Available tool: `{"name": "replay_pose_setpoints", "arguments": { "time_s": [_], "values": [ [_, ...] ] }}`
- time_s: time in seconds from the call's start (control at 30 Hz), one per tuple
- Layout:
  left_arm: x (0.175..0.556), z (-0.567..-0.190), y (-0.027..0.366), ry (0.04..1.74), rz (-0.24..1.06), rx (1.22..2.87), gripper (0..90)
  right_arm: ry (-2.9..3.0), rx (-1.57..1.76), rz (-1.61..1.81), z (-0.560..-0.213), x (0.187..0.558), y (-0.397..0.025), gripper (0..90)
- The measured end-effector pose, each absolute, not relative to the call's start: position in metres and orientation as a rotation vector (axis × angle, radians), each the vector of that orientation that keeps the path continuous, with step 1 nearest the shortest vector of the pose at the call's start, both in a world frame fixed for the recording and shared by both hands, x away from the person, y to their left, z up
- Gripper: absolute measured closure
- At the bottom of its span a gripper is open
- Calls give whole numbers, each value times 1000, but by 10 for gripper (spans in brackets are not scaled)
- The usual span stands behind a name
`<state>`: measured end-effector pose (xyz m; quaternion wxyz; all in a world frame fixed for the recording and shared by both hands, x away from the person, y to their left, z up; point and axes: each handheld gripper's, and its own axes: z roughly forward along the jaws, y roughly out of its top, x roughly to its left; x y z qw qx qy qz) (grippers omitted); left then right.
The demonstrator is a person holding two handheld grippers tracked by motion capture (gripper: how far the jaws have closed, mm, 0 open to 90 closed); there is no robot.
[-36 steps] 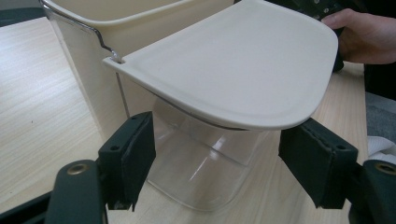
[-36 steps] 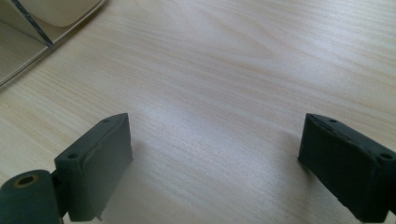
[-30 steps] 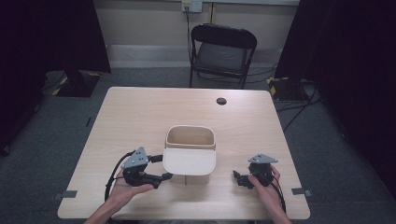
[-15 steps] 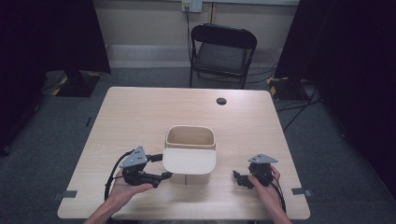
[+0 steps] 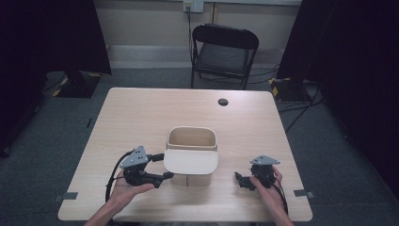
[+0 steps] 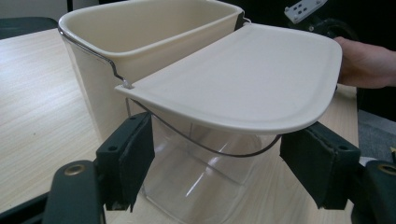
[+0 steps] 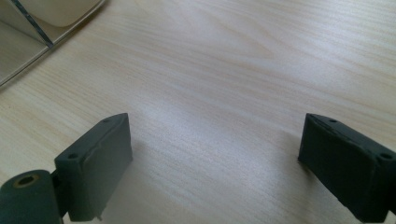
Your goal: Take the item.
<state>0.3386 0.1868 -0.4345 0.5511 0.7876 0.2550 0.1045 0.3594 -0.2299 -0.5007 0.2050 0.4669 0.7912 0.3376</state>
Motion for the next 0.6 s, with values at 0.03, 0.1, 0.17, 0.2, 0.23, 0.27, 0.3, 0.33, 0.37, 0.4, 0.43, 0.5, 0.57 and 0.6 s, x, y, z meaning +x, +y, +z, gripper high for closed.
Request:
{"name": "replay_pose_setpoints", "arguments": {
  "time_s": [0.03, 0.1, 0.17, 0.2, 0.23, 0.27, 0.3, 0.33, 0.37, 0.4, 0.43, 0.5, 0.57, 0.6],
  "values": [
    [338, -434, 186, 606, 248, 1860, 260, 2206, 1301, 941, -501, 359, -230, 88],
    [338, -434, 187, 601, 244, 1863, 263, 2206, 1302, 941, -501, 359, -230, 88],
    [338, -434, 187, 599, 246, 1862, 265, 2206, 1302, 941, -501, 359, -230, 88],
    [338, -434, 187, 599, 246, 1862, 266, 2206, 1302, 941, -501, 359, -230, 88],
    [338, -434, 187, 598, 246, 1862, 266, 2206, 1301, 941, -501, 359, -230, 89],
    [338, -433, 187, 599, 247, 1862, 266, 2206, 1302, 941, -501, 359, -230, 89],
    [338, -433, 187, 599, 249, 1862, 265, 2206, 1302, 941, -501, 359, -230, 89],
    [338, -433, 187, 598, 253, 1860, 264, 2206, 1301, 941, -501, 359, -230, 88],
    [338, -433, 187, 598, 253, 1859, 264, 2206, 1302, 942, -501, 359, -230, 88],
    [338, -433, 187, 601, 255, 1859, 264, 2206, 1301, 941, -501, 359, -230, 89],
    [338, -433, 187, 600, 254, 1859, 263, 2206, 1302, 942, -501, 359, -230, 88],
    [338, -432, 187, 597, 256, 1857, 261, 2206, 1302, 941, -501, 359, -230, 88],
    [338, -430, 188, 600, 253, 1854, 261, 2206, 1301, 941, -501, 359, -230, 88],
    [338, -430, 187, 603, 251, 1851, 261, 2206, 1302, 941, -501, 359, -230, 89]
  ]
}}
